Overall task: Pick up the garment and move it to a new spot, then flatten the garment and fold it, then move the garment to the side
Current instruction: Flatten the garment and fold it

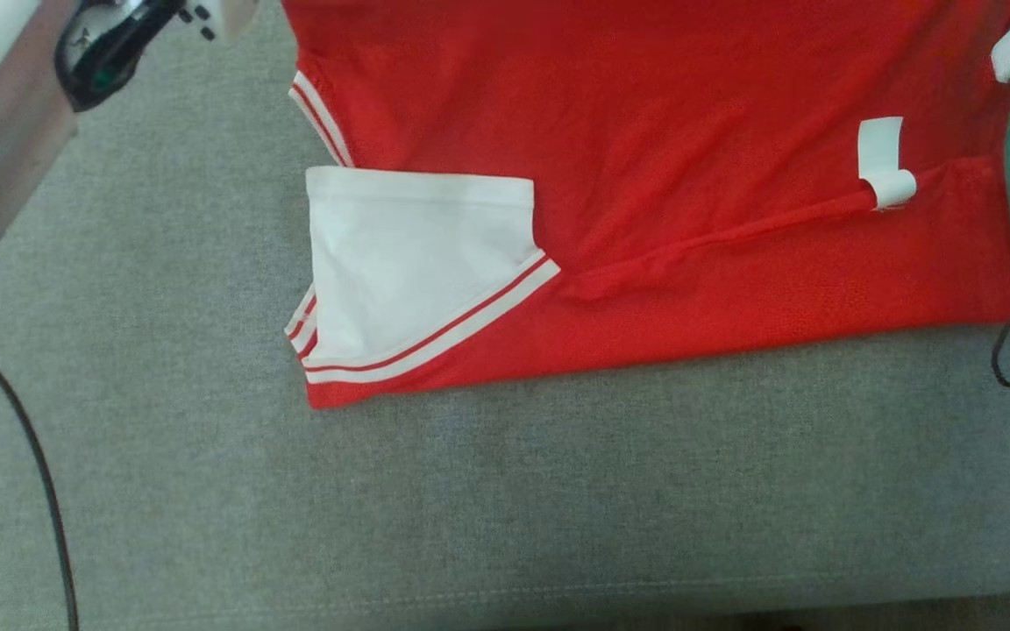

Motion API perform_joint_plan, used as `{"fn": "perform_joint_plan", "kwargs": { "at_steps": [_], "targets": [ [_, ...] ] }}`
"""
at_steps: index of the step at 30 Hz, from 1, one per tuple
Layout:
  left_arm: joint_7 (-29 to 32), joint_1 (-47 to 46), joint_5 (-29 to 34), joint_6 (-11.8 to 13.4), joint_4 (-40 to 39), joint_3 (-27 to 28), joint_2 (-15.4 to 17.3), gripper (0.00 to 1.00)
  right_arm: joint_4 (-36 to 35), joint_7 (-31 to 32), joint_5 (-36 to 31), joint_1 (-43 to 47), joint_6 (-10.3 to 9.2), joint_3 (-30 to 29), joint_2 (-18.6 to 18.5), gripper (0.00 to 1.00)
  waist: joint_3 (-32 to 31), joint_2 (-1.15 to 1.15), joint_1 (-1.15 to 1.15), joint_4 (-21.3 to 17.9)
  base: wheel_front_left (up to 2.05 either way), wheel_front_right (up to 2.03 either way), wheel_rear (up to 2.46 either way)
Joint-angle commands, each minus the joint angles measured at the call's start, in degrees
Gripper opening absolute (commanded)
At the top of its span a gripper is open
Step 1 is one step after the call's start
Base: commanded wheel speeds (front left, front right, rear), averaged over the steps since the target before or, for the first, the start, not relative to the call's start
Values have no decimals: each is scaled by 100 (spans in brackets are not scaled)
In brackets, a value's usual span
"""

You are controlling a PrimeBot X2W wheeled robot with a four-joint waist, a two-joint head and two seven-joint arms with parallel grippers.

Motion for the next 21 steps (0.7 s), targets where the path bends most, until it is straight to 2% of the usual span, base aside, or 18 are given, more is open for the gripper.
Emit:
{"fn": "perform_joint_plan", "kwargs": {
  "at_steps": [1, 7, 13, 21],
  "targets": [
    [-48, -219, -95, 8, -68, 262, 135, 0, -194, 11, 91, -39, 37, 112, -15, 0, -60, 0, -1, 26, 0, 0, 0],
    [64, 317, -340, 8, -531, 198, 289, 0, -366, 141, 561, 491, 37, 247, -196, 0, -255, 0, -1, 132, 0, 0, 0],
    [108, 901, -528, 44, -1253, 183, 735, 0, -901, 300, 1077, 1259, 37, 384, -451, 0, -429, 0, -1, 243, 0, 0, 0],
    [425, 1828, -573, 544, -2659, 166, 1379, 0, -1803, 631, 1382, 2323, 37, 315, -656, 0, -532, 0, -1, 343, 0, 0, 0]
  ]
}}
